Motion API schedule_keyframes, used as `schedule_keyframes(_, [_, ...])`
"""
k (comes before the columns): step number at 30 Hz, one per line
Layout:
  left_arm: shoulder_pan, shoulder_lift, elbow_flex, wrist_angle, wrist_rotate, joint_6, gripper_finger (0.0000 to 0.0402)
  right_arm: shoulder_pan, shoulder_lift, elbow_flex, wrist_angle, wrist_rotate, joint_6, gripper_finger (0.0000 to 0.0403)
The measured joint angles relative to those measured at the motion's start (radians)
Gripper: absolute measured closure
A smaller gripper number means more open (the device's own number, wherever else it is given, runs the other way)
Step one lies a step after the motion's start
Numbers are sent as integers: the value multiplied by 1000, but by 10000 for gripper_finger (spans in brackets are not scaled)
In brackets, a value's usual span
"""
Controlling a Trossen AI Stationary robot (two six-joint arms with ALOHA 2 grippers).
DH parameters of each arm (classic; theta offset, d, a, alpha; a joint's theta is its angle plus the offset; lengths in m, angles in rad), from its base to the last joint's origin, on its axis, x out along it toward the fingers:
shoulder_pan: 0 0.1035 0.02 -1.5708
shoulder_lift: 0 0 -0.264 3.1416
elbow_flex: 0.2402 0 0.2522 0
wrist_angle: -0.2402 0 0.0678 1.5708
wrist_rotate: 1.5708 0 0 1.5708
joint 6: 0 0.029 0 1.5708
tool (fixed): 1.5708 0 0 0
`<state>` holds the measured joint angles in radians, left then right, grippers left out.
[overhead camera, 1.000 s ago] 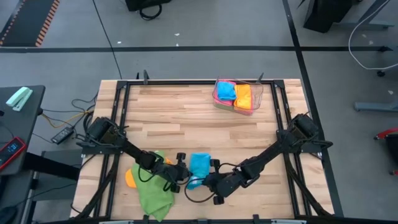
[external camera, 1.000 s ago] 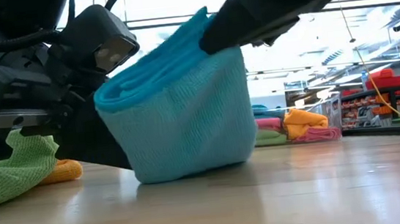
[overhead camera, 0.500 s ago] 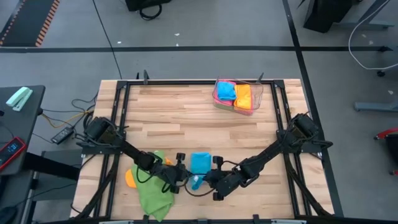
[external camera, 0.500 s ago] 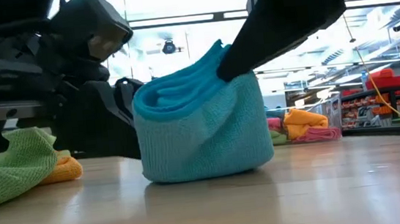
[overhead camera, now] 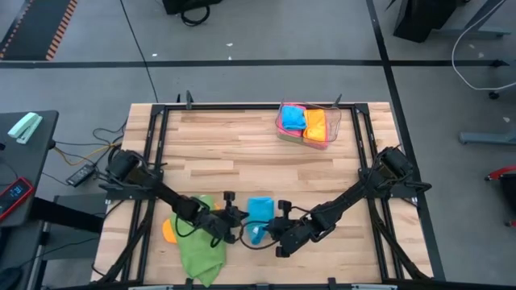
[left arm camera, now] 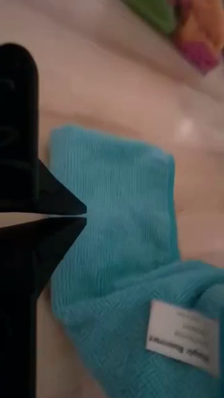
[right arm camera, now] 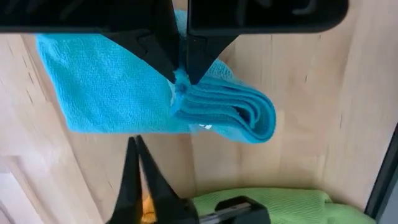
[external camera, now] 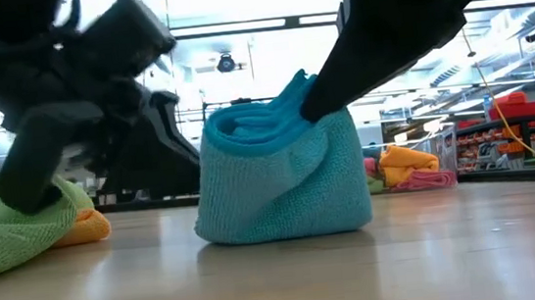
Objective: Fold microfiber towels
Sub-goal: Fold the blue towel
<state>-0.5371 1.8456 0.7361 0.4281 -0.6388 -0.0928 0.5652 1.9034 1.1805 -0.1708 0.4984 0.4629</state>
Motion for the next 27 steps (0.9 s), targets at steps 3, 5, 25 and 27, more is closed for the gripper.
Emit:
schedule_keyframes(3, [12,16,0,-14,99,4,369,-1,0,0,-10,2,9,388])
schedule_keyframes(5, [13,20,0,-8,140,23,371,-1,0,0,-9,2,9,388])
schedule_keyframes(25, [-23,20,1,46,185,97,373,-14,0,0,-19,35,70,388])
schedule_keyframes(27, [-22,20,0,46,186,79,378,-22,0,0,-20,42,96,388])
